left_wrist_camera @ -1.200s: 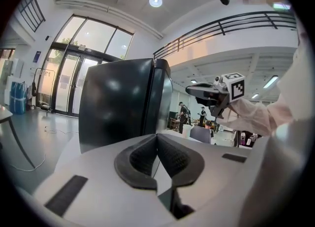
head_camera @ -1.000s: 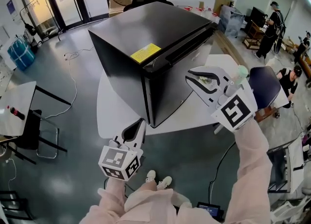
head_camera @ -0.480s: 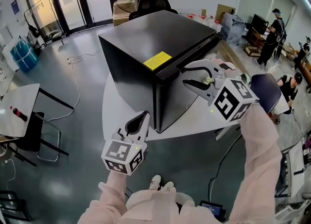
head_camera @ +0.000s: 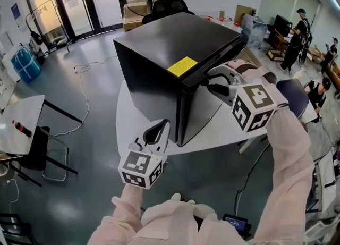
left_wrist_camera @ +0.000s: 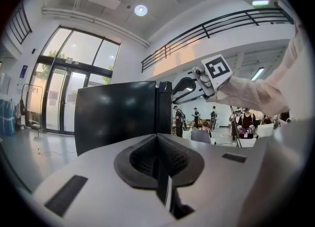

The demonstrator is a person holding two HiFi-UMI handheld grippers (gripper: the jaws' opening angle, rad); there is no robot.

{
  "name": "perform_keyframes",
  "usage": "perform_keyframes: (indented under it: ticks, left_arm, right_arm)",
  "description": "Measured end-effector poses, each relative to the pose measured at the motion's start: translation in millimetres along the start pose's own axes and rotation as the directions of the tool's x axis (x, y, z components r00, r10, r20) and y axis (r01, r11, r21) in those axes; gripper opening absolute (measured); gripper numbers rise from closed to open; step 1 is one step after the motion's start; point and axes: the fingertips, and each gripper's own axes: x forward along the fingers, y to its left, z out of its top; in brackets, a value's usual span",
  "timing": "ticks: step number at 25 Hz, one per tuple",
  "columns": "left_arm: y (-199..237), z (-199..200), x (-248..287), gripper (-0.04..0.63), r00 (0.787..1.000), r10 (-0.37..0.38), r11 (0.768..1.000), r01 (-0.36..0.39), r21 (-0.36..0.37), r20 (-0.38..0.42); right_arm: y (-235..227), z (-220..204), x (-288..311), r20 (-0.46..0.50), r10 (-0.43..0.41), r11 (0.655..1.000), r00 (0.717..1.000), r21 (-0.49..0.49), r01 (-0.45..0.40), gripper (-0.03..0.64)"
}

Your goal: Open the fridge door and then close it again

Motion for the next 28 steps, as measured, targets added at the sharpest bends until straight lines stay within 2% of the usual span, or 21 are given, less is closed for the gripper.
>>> perform_keyframes:
  ticks: [4,16,28]
  left_arm:
    - [4.6,-5.8,3.2,0.011,1.000,-0.020,1.000,0.020,0.018,-0.007]
    - [10.0,-15.6,12.1,0.011,0.998,-0.062,0.998,0.062,0.003,-0.010]
    - [-3.3,-15.2,10.2,0.011,0.999,-0.023,0.999,0.022,-0.025,-0.023]
  right_arm:
    - [2.6,-1.7,1.5,-0.024,0.015,1.000,1.000,-0.017,-0.016,0.100]
    - [1.7,-1.5,2.0,-0.049,0.013,1.000,0.999,-0.002,-0.013,0.091]
    - [1.3,1.1,-2.3,-0.018,0.004,1.000,1.000,-0.022,-0.005,0.086]
